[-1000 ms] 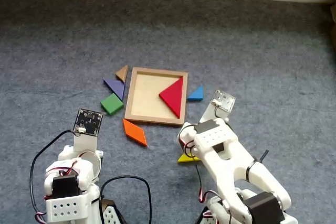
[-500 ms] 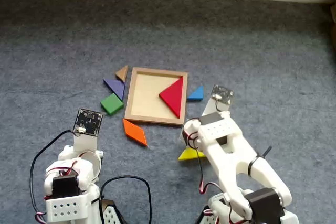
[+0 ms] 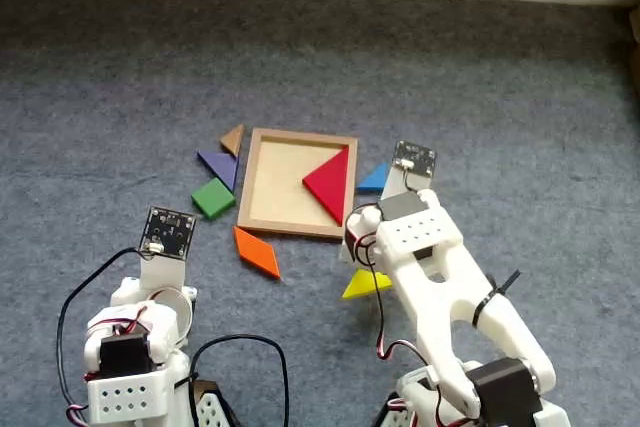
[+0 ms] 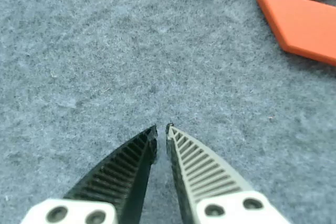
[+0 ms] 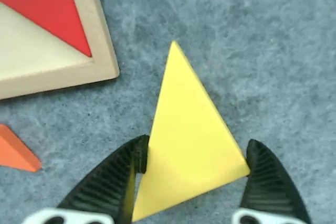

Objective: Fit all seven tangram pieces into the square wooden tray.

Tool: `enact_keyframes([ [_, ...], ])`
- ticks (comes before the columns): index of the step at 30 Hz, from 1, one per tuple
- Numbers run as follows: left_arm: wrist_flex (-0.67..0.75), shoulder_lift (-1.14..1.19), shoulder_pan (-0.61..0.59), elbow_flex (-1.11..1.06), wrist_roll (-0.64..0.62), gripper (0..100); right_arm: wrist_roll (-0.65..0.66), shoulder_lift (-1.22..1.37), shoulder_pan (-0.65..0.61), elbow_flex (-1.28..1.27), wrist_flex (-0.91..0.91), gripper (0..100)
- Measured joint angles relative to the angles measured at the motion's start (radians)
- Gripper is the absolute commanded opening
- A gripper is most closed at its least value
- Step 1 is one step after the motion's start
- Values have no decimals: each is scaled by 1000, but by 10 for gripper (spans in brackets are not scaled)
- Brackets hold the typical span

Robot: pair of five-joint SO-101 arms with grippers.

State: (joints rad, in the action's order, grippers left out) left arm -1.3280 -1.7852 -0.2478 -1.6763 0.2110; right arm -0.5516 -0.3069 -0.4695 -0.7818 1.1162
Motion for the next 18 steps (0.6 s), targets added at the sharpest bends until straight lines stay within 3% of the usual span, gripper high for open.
enact_keyframes([
  [12, 0, 0, 0, 0, 0, 56, 187, 8, 2, 160, 0, 201],
  [18, 0, 0, 0, 0, 0, 56, 399, 21, 0, 190, -2, 201],
])
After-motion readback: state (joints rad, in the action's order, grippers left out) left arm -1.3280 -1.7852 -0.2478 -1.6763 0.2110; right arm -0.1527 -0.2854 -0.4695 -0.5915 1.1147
